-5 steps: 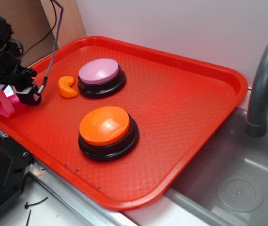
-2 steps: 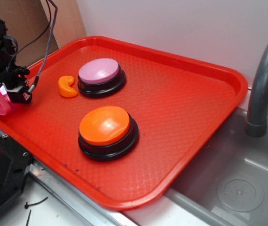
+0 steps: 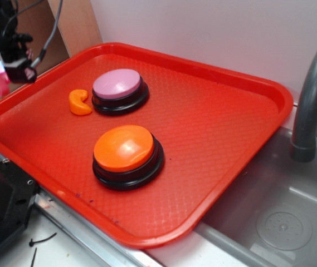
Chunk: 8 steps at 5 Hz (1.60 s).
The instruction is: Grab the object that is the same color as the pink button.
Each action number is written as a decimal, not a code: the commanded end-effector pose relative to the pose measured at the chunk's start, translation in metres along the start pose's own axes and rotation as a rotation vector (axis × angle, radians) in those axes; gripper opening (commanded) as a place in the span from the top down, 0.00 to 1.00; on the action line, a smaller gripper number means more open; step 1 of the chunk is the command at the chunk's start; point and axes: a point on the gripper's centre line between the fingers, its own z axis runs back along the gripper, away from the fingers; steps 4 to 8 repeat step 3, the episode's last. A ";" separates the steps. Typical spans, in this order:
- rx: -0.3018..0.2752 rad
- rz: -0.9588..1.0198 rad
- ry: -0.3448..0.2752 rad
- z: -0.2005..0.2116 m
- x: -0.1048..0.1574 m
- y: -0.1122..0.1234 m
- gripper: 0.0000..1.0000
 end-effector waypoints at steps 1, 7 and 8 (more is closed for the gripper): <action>-0.146 -0.212 -0.082 0.094 -0.005 -0.062 1.00; -0.113 -0.237 -0.089 0.094 -0.003 -0.084 1.00; -0.113 -0.237 -0.089 0.094 -0.003 -0.084 1.00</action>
